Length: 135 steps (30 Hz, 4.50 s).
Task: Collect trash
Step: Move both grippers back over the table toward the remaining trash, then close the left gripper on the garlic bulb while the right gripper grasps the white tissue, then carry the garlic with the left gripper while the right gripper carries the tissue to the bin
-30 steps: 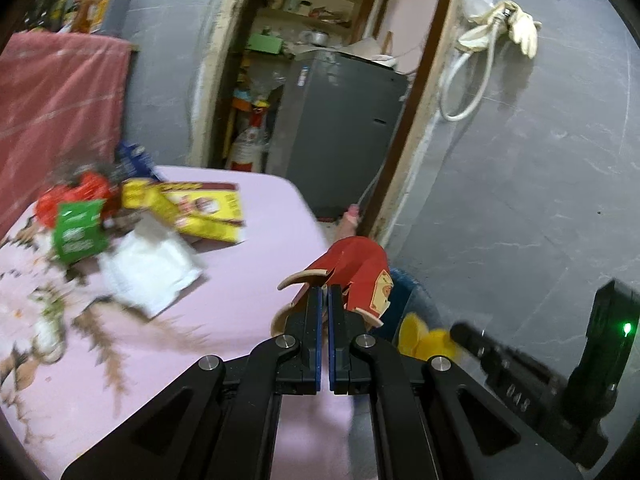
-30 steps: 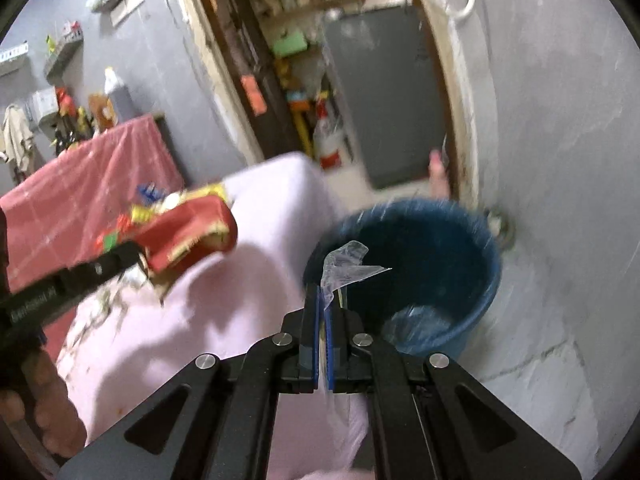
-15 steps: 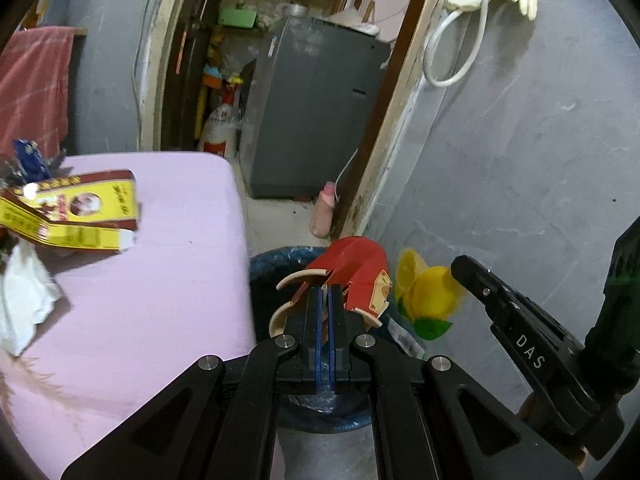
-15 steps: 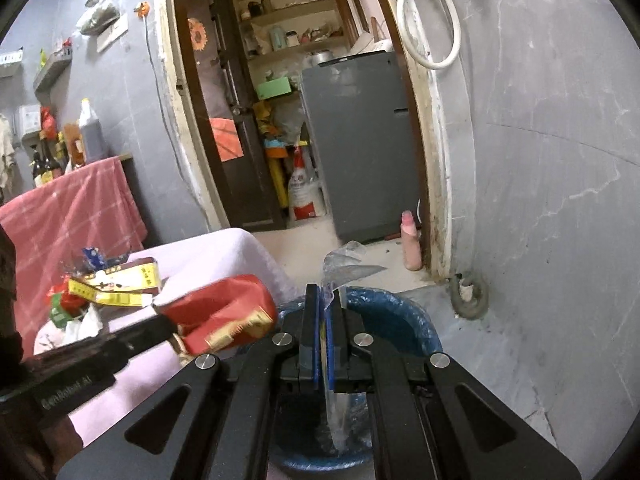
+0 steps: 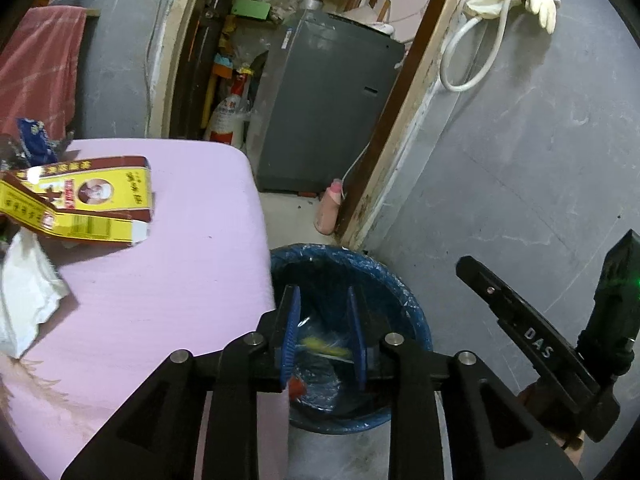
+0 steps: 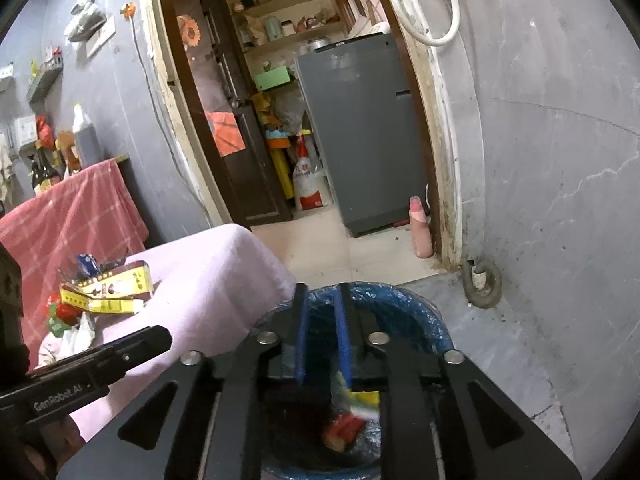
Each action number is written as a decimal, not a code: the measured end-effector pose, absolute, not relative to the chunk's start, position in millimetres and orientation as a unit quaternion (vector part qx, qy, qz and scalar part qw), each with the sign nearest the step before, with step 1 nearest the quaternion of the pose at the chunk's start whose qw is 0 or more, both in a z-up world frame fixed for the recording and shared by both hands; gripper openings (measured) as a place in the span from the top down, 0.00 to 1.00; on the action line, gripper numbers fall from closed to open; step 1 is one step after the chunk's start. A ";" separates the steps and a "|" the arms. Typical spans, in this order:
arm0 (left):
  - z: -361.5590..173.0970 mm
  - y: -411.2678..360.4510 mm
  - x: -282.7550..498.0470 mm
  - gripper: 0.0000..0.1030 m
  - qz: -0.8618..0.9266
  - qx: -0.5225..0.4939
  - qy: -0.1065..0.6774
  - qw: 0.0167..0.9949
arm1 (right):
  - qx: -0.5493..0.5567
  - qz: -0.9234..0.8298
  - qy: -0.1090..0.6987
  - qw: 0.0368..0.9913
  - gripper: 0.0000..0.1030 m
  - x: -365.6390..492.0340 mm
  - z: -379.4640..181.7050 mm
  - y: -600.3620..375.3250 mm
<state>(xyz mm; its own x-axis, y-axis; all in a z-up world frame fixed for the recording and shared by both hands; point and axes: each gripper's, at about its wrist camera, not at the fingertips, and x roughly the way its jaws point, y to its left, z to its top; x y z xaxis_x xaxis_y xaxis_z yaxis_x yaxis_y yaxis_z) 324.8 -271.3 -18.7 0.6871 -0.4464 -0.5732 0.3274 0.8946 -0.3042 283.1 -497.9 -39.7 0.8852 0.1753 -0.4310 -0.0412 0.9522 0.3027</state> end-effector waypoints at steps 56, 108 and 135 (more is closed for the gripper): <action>-27.9 -14.7 225.6 0.36 -0.062 -0.057 0.354 0.931 | 0.037 0.192 0.286 0.938 0.08 254.2 -7.8 -240.4; 0.6 -89.2 222.3 0.72 -0.125 -0.122 0.307 0.936 | -0.002 0.183 0.215 0.959 0.97 211.7 -8.4 -286.1; -26.7 -302.1 289.2 0.72 -0.159 -0.102 0.285 0.940 | 0.058 0.022 0.195 0.979 0.97 235.1 -60.0 -480.0</action>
